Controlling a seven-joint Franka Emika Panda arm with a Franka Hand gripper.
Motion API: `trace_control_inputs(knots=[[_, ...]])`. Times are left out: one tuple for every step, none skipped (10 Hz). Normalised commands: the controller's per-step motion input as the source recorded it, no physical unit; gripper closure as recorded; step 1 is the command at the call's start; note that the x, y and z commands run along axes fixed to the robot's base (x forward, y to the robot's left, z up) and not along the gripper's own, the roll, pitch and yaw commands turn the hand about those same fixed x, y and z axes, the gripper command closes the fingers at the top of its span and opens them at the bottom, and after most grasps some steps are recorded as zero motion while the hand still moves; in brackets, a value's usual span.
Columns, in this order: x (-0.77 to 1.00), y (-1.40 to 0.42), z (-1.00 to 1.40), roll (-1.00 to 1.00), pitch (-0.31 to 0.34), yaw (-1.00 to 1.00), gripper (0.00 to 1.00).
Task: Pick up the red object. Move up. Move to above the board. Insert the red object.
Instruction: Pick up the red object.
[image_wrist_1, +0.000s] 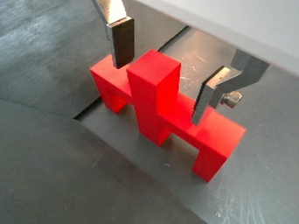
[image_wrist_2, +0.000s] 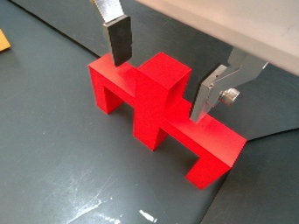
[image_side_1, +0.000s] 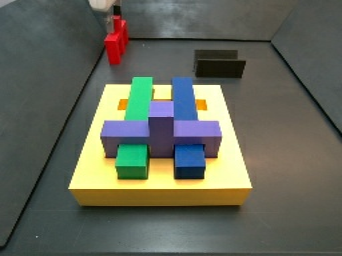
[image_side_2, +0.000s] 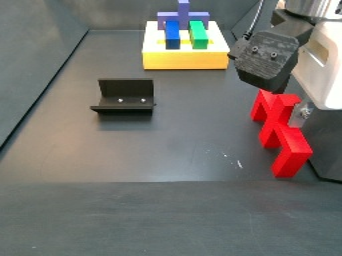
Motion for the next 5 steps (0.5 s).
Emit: trace_control_inputs(knots=[[0.0, 0.03, -0.15, 0.01, -0.049, 0.12, 0.0], [0.0, 0.01, -0.15, 0.01, -0.039, 0.17, 0.0], [0.0, 0.0, 0.0, 0.0, 0.0, 0.0, 0.0], [-0.01, 0.0, 0.0, 0.0, 0.0, -0.04, 0.0], [-0.05, 0.01, 0.03, -0.02, 0.0, -0.12, 0.0]])
